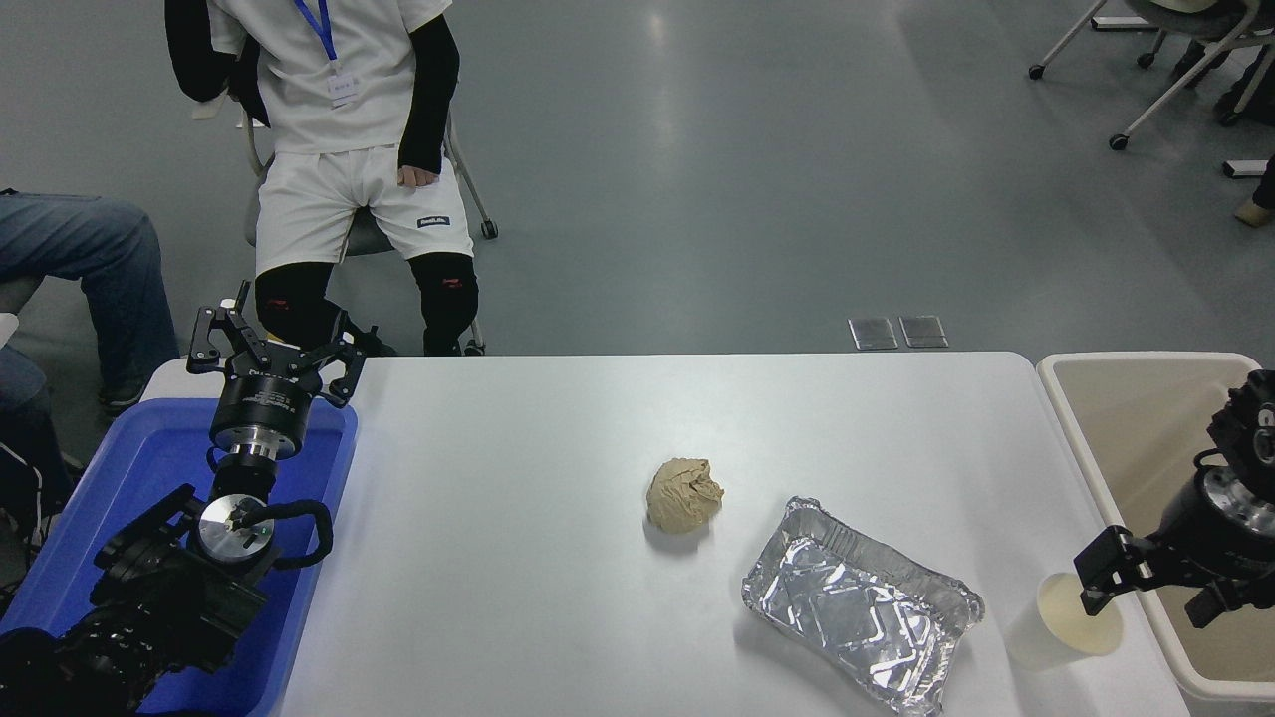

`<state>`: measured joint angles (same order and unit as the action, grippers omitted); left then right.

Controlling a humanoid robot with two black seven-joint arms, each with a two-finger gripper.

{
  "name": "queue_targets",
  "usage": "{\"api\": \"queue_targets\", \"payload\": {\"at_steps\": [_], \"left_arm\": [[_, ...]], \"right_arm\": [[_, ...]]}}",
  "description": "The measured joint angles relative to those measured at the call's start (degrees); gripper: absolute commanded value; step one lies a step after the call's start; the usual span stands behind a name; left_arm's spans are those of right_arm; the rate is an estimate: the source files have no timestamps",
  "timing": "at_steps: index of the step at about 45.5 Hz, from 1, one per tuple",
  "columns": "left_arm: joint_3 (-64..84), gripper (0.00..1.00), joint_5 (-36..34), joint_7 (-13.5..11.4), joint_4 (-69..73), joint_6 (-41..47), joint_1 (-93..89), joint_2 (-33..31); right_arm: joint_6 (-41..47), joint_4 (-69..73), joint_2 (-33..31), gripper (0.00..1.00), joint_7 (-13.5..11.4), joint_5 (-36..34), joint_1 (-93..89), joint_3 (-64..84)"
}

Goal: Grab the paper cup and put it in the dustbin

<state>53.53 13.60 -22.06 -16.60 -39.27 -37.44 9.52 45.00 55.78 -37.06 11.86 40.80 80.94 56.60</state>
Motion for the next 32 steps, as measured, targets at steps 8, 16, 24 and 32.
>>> {"api": "queue_targets", "payload": {"at_steps": [8, 16, 24, 32], "left_arm": [[0.0, 0.99, 0.0, 0.0, 0.0, 0.0, 0.0, 0.0], [0.0, 0.99, 0.0, 0.0, 0.0, 0.0, 0.0, 0.0], [0.0, 0.99, 0.0, 0.0, 0.0, 0.0, 0.0, 0.0], [0.0, 0.99, 0.0, 0.0, 0.0, 0.0, 0.0, 0.0]], "right_arm": [[0.0, 0.0, -0.2, 1.0, 0.0, -0.3, -0.4, -1.1], [0.0, -0.3, -0.9, 0.98, 0.0, -0.8, -0.8, -2.1], [0.0, -0.4, -1.2, 0.96, -0.1, -1.1, -1.5, -2.5], [-0.4, -0.5, -1.3, 0.96, -0.1, -1.2, -2.2, -2.8]]}}
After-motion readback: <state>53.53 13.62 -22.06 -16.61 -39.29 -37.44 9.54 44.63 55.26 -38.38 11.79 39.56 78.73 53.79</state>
